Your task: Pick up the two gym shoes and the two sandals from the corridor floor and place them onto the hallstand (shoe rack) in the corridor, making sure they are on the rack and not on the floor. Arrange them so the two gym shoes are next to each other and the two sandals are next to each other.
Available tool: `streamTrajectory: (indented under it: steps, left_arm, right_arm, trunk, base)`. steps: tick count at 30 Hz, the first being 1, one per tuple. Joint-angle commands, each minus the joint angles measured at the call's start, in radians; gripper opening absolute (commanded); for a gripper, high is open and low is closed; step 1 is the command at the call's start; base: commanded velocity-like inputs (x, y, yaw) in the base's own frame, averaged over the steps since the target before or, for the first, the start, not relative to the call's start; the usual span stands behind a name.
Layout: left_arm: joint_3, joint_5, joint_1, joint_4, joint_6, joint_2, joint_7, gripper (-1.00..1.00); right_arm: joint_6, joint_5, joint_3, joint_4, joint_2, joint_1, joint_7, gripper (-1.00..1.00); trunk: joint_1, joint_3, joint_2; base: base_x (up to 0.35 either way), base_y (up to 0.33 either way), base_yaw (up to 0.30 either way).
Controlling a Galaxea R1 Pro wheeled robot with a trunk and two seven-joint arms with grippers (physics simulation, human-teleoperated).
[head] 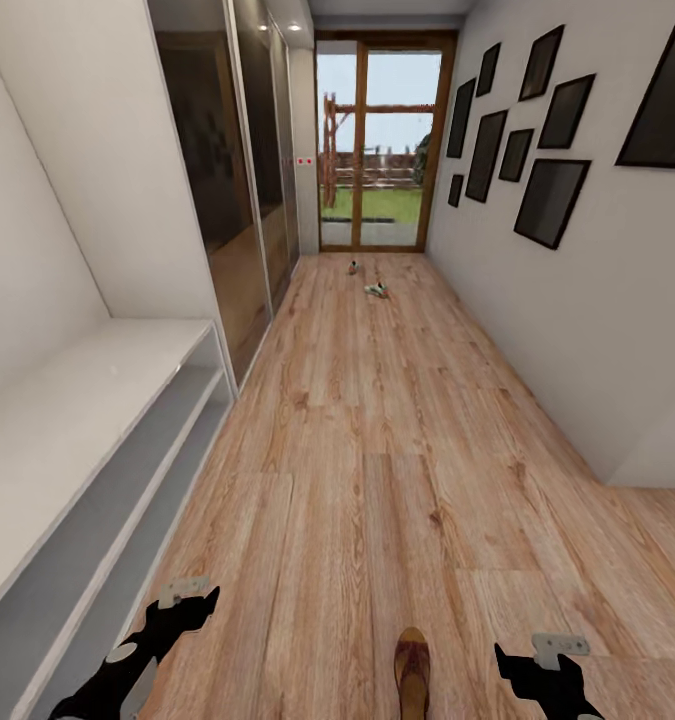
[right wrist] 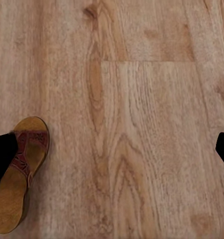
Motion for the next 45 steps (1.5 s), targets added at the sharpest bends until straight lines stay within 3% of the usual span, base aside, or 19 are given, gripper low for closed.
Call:
streamTrajectory:
  steps: [1,4,10,34,45]
  left_arm:
    - [0.008,-0.001,-0.006,-0.011,0.017,-0.003,-0.014,1.0]
    - [0.009,-0.001,-0.024,-0.063,0.086,-0.012,-0.027,1.0]
    - [0.009,0.0,-0.03,-0.092,0.115,-0.018,-0.03,1.0]
    - [-0.021,-0.006,-0.021,-0.092,0.121,-0.007,-0.021,1.0]
    - [-0.022,-0.006,-0.019,-0.096,0.12,-0.006,-0.022,1.0]
  right_arm:
    - [0.006,-0.001,0.0,-0.002,0.0,0.0,0.0,1.0]
    - [0.006,-0.001,0.001,-0.002,0.0,0.0,0.001,1.0]
    - [0.005,-0.001,0.001,-0.005,0.0,0.0,0.001,1.0]
    - [0.004,0.002,0.007,-0.001,0.001,0.0,0.006,1.0]
    - [0.004,0.002,0.006,-0.001,0.001,0.0,0.005,1.0]
  trunk:
    - [0.004,-0.004,-0.008]
    - [0.015,-0.014,-0.029]
    - [0.038,-0.033,-0.071]
    - [0.13,-0.108,-0.239]
    - [0.13,-0.108,-0.239]
  base:
    - [0.0,0.0,0.0]
    - [0.0,0.0,-0.008]
    - [0.0,0.0,-0.045]
    - [0.0,0.0,-0.008]
    - [0.0,0.0,0.0]
